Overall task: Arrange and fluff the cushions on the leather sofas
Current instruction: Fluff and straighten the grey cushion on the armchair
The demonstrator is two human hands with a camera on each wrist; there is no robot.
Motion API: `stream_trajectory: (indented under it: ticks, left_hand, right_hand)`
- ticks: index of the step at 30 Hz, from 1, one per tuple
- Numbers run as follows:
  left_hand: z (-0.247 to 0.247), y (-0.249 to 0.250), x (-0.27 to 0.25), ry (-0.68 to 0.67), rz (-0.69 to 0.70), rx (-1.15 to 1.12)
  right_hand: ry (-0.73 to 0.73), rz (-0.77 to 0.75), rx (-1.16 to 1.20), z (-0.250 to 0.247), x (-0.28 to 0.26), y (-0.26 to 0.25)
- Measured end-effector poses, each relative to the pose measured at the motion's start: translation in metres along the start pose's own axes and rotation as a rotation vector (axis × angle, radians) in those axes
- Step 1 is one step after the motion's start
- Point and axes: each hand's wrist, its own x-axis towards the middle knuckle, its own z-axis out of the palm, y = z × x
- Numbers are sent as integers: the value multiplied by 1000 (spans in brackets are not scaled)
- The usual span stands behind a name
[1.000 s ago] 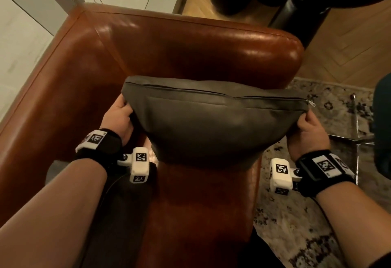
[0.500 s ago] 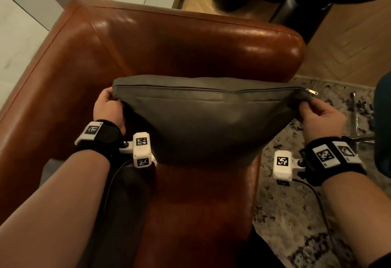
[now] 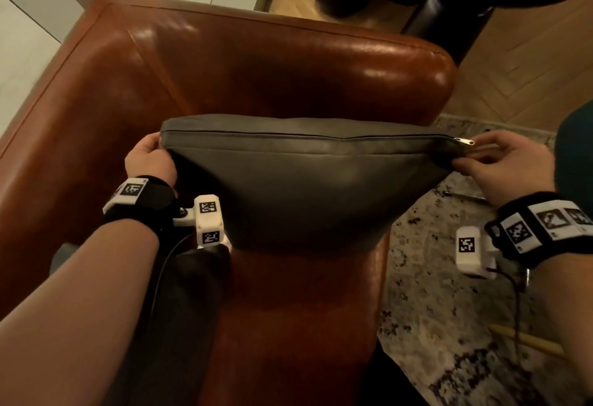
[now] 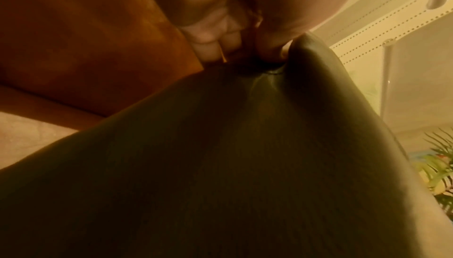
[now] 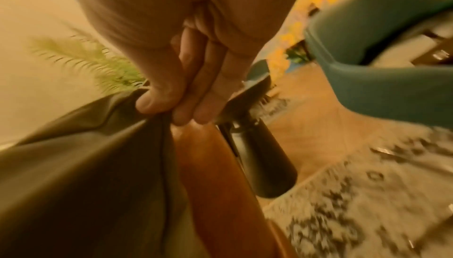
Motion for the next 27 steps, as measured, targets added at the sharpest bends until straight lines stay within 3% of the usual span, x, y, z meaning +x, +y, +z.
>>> stream_trajectory:
  ticks: [4, 7, 9, 12, 14, 15, 18, 20, 25, 27]
  left_hand:
    - [-2, -1, -3, 23, -3, 26]
    - [-3, 0, -4, 21, 13, -33]
    - [0, -5, -9, -8, -22, -130]
    - [8, -21, -26, -32, -158, -182]
    - [9, -27, -31, -150, -242, -334]
    - [11, -21, -33, -217, -209, -345]
    - [16, -12, -38, -141, -152, -289]
    - [16, -12, -35, -107, -92, -225]
    - [24, -12, -32, -30, -110, -261]
    - [29, -15, -39, 16, -153, -240]
  right_hand:
    - [-113, -124, -123, -11, 2, 2]
    - [-88, -127, -96, -6, 2, 5]
    - [-81, -57, 86, 5, -5, 17]
    - [-228, 184, 583, 33, -25, 40]
    - [-255, 307, 691, 60, -32, 47]
    - [-211, 331, 684, 72, -32, 47]
    - [83, 331, 549, 90, -24, 47]
    - [183, 305, 506, 89, -18, 48]
    - [238, 260, 525, 84, -17, 60]
    - [164, 261, 568, 87, -24, 66]
